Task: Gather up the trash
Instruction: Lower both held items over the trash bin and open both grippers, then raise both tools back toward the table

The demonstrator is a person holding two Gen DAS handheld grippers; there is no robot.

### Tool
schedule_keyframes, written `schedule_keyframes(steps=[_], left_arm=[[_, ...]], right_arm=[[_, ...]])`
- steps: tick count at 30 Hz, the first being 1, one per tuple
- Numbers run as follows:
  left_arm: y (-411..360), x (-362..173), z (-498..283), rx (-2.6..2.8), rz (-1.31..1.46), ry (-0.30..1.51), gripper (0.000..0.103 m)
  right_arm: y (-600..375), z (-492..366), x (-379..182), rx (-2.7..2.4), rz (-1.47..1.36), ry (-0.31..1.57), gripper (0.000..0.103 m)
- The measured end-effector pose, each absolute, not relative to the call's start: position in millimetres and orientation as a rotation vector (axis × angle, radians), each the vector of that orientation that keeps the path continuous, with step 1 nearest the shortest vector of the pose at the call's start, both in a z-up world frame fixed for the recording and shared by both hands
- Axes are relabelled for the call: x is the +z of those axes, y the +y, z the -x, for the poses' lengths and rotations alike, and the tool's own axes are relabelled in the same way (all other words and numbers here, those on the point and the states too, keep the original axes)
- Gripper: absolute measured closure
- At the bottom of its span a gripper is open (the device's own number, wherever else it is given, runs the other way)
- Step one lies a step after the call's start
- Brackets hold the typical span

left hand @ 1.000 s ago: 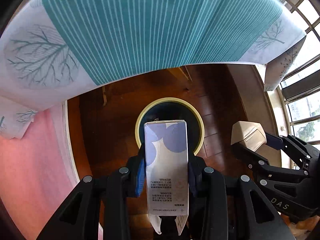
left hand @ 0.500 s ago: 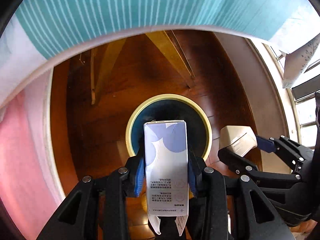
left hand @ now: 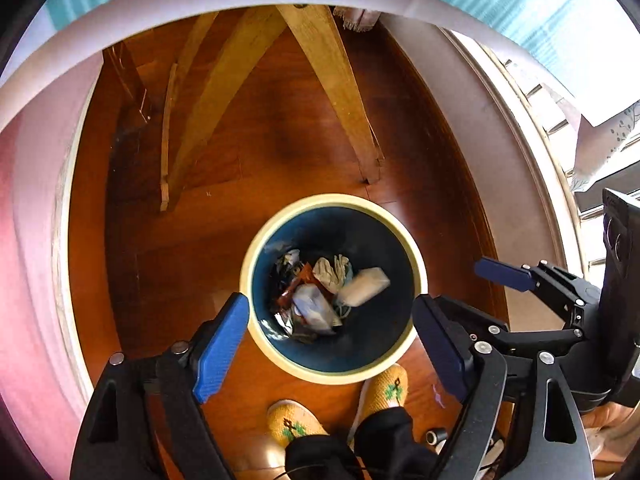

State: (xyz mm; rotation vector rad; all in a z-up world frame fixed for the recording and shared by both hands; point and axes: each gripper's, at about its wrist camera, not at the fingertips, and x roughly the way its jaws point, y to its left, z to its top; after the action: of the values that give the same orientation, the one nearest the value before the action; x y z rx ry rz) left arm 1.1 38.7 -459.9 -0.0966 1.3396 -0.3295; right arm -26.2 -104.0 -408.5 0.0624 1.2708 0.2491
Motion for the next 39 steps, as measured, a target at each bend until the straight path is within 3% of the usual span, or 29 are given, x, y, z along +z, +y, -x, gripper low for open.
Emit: schedule_keyframes(steps=[11,18,39], left_arm=[[40,-429,12,-0.322,0.084,1.337,0.016],[43,-378,21,-0.333,0.101,1.335,0.016],[79,-75,57,-0.343,0.099,1.074,0.016]], right_arm=[[-100,29,-381,0.264,-0.047,1.236,0.034],[-94,34,-334,0.260,-0.055,1.221,0.034],[-75,72,-58,0.250,-0.111,1.039,0.033]])
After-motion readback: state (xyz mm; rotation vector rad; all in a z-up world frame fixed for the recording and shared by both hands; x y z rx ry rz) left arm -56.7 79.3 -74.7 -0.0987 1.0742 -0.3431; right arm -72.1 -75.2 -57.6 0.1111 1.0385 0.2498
